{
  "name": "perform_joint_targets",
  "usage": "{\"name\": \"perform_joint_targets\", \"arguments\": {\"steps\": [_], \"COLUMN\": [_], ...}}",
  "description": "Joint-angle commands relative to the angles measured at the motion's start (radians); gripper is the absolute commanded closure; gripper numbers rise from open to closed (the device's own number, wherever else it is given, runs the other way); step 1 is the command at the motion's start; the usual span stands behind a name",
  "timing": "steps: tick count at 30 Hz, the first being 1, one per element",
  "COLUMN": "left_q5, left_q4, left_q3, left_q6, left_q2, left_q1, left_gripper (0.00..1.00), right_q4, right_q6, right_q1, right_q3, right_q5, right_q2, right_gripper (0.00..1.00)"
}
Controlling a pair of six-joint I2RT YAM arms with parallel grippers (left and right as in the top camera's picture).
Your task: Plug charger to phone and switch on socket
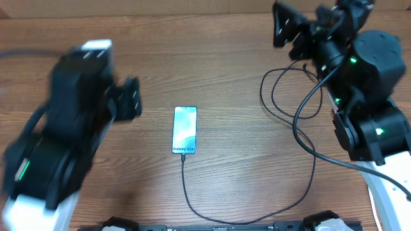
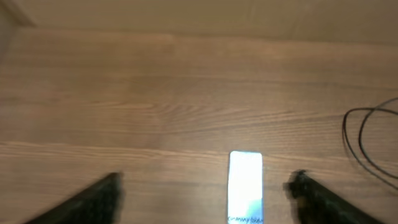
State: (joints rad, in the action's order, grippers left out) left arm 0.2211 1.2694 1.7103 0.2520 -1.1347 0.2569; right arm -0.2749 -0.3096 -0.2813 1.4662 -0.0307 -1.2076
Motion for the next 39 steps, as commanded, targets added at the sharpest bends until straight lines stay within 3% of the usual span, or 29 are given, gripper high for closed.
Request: {"name": "perform_joint_targets", "arguments": {"steps": [1,4,8,11,13,22,26,31,33,36,39], "left_q5": [0.05,0.082,0.07,0.067,0.067,0.067,0.067,0.067,0.067,0.067,0.067], "left_q4": [0.045,0.094,0.149,0.178,0.188,0.204,0.204,0.206,0.211,0.233,0.264], "left_q3": [-0.006,-0.006,-0.006,-0.006,-0.006,-0.014,-0.018,-0.023,-0.023,-0.023,-0.023], "left_q6": [0.0,-0.001,-0.001,-0.001,-0.001,-0.001,-0.001,-0.001,-0.001,-0.001,-0.001], "left_q2": [0.081,0.167,0.228,0.236,0.233,0.277,0.351,0.531,0.594,0.693,0.778], "left_q1": [0.007,0.007,0.006,0.006,0.006,-0.067,-0.192,-0.271,-0.271,-0.272,-0.272], "left_gripper": [0.0,0.0,0.0,0.0,0.0,0.0,0.01,0.0,0.0,0.0,0.0], "right_q4": [0.1,0.137,-0.031,-0.18,-0.193,-0.213,-0.15,0.029,0.071,0.135,0.051], "right_q6": [0.033,0.164,0.321,0.345,0.345,0.335,0.23,0.219,0.202,0.066,-0.082], "right_q1": [0.004,0.004,0.004,0.004,0.021,0.227,0.349,0.357,0.362,0.362,0.365], "right_q3": [0.008,0.008,0.008,0.008,0.005,-0.072,-0.206,-0.32,-0.323,-0.322,-0.307], "right_q5": [-0.01,-0.014,-0.106,-0.257,-0.312,-0.223,-0.137,-0.099,-0.129,-0.265,-0.351], "right_q2": [0.079,0.133,0.226,0.27,0.288,0.343,0.373,0.311,0.259,0.166,0.109], "right_gripper": [0.0,0.0,0.0,0.0,0.0,0.0,0.0,0.0,0.0,0.0,0.0]}}
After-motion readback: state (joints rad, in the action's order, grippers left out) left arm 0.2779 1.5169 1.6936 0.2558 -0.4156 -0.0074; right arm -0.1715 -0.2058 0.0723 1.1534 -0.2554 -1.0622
